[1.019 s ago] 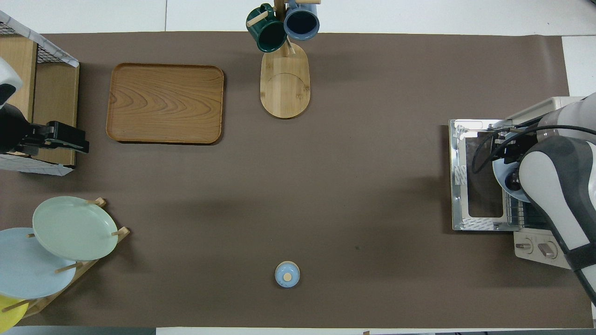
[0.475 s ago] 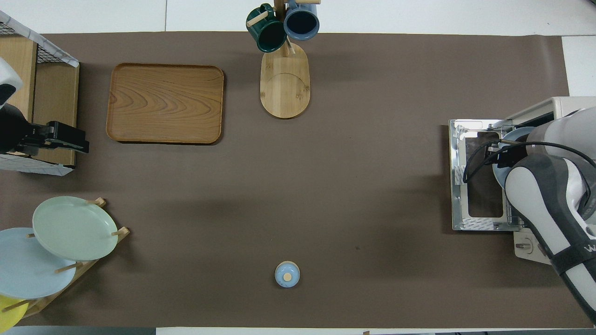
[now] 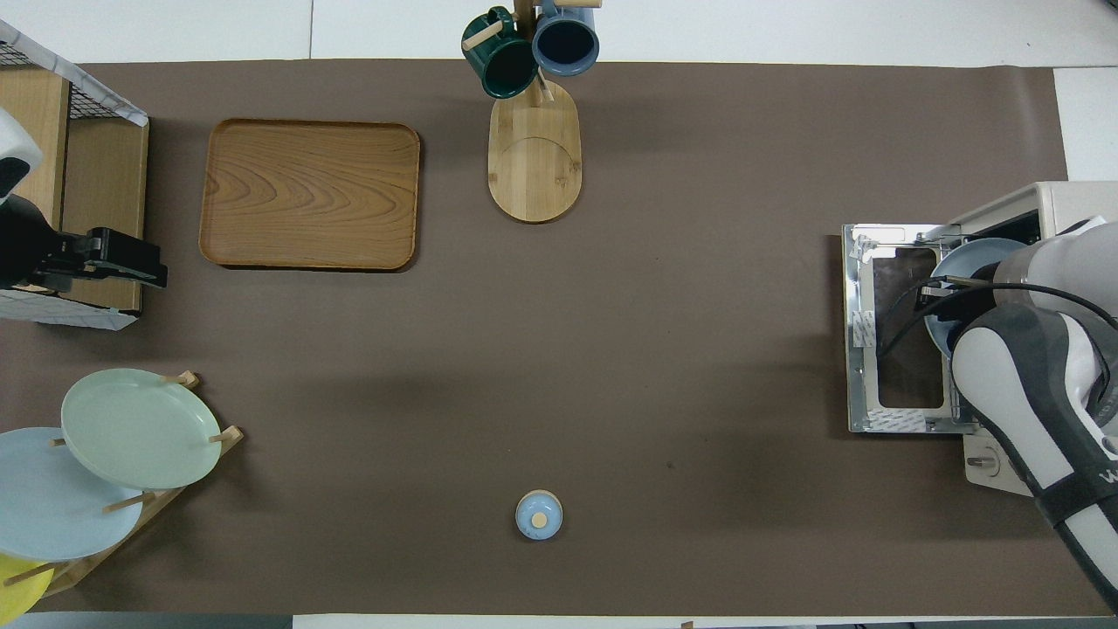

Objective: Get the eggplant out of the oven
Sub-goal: 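Grasp the rim of the light blue plate with the right gripper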

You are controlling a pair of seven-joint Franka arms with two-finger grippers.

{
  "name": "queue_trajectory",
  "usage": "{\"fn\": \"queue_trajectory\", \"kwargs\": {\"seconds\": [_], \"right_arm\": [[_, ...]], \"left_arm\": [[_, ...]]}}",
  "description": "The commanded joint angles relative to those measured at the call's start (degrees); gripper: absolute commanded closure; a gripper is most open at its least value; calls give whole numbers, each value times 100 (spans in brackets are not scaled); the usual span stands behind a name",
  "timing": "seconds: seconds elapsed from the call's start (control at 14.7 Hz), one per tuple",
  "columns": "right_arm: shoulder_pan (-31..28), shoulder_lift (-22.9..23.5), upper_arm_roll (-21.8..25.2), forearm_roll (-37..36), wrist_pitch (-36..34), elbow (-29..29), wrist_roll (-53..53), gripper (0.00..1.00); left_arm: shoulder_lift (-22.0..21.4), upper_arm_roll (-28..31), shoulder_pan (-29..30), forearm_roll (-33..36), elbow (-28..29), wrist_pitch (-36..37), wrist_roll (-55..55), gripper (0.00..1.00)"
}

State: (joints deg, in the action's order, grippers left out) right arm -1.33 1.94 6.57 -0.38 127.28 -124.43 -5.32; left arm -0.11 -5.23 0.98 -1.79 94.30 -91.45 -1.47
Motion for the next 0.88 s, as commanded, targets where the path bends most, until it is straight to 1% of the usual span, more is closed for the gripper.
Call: {"fn": "queue_trajectory", "kwargs": {"seconds": [0.0,0.07,0.2,0.41,0.48,0.54,0.82], "right_arm": [[-104,-89,-42,-77,174,-204,154,69],[-96,-80,-42,-77,165,-195,172,70],[-105,-80,-42,-77,174,-204,259,81],[-113,-80,-42,-85,183,-204,277,90],[-122,-80,-42,-77,183,-204,356,97],[-122,-88,-42,-77,183,-213,539,100],[-149,-88,-42,-129,148,-213,901,100]], "left_arm": [[-112,-40,-27,47,97,-48,-20,0],[-112,-40,-36,47,97,-66,-20,0],[-112,-40,-1,47,89,-66,-20,0],[-112,-40,34,47,97,-57,-20,0],[-112,-40,34,47,97,-57,-20,0],[-112,-40,34,47,97,-22,-20,0],[-120,-31,87,47,97,-22,-20,0]]}}
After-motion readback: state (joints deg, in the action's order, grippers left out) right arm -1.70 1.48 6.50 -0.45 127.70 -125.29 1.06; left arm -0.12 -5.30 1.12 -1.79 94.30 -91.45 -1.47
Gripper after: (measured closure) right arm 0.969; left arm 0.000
